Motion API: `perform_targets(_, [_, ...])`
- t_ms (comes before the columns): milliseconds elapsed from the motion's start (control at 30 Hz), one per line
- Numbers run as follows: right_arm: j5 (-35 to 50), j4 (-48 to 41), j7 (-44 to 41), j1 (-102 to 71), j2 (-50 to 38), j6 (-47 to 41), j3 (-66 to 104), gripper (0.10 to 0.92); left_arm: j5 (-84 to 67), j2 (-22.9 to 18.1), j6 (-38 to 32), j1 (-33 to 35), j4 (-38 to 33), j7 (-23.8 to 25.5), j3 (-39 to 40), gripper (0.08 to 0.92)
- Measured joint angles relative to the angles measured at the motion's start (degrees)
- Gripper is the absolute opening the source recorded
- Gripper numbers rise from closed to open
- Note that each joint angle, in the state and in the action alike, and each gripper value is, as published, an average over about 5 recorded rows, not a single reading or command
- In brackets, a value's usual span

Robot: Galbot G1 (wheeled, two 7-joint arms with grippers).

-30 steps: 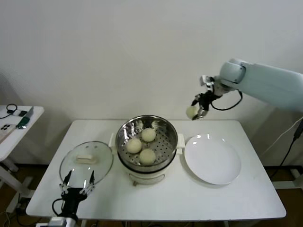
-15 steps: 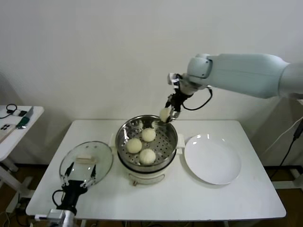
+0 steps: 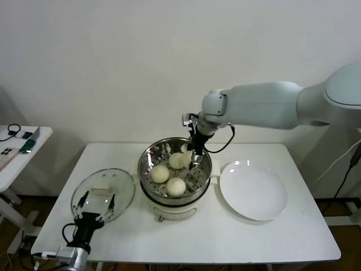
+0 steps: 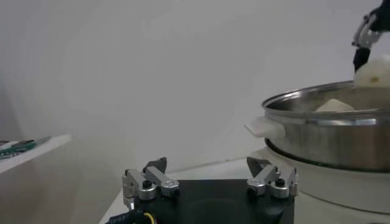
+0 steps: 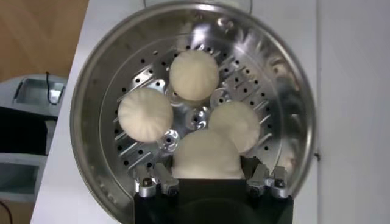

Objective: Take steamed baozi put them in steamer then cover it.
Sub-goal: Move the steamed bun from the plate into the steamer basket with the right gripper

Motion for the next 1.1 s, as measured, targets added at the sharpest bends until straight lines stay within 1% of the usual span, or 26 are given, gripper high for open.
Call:
perform_targets(767, [-2.64, -2.48, 0.59, -4.37, 1.87, -0.14, -1.44, 0.74, -0.28, 0.47, -0.14, -0.76, 1.41, 0.05, 0.75, 0.823])
perform_targets(867, [-2.82, -2.55, 0.64, -4.49, 1.8, -0.18, -1.4, 0.764, -0.28, 0.52, -0.13, -0.82, 1.45, 0.06, 0.86, 0.823])
perform_targets(967, [-3.02, -2.52, 0.5, -4.5, 1.69, -0.24, -1.26, 0.806, -0.28, 0.62, -0.13, -0.82, 1.47, 0.06, 0.93, 0.823])
perform_targets(1100, [-3.22, -2.57, 0.24, -4.41, 1.45, -0.21, -0.86, 0.821, -0.27, 0.74, -0.13, -0.84, 1.47, 0.06, 0.97, 0.823])
